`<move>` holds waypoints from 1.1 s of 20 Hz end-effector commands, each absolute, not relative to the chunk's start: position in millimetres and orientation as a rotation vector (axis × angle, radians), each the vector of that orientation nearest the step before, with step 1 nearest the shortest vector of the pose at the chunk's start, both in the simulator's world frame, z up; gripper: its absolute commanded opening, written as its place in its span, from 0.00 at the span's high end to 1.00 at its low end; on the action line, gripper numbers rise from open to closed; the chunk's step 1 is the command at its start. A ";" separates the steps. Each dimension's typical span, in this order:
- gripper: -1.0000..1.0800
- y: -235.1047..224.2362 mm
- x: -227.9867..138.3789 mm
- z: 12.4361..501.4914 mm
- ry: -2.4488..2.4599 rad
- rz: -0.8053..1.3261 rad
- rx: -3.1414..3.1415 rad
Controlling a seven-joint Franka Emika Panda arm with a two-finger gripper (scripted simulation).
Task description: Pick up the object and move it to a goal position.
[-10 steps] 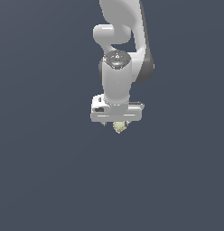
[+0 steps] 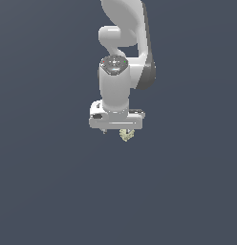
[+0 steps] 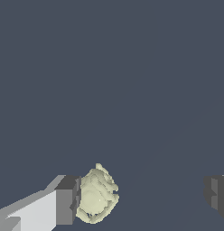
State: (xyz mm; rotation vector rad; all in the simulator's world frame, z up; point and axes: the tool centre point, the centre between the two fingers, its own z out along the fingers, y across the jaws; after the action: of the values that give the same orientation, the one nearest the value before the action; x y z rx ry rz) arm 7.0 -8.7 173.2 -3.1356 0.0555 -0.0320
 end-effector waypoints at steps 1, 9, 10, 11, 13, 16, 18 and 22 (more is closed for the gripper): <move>0.04 -17.1 6.0 171.9 0.086 -0.028 -3.137; 0.04 -14.0 3.3 168.2 0.036 -0.027 -3.139; 0.04 -13.2 2.2 166.8 0.018 -0.026 -3.140; 0.04 -12.1 0.9 165.2 -0.002 -0.026 -3.140; 0.04 -9.5 -2.0 161.4 -0.051 -0.024 -3.141; 0.04 -4.8 -7.7 154.3 -0.142 -0.022 -3.140; 0.04 -0.9 -12.5 148.7 -0.217 -0.019 -3.136; 0.04 8.6 -24.6 135.5 -0.398 -0.014 -3.120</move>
State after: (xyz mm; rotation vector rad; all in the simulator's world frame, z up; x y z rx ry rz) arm -19.7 4.8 140.7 -3.1279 -0.3272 -0.0165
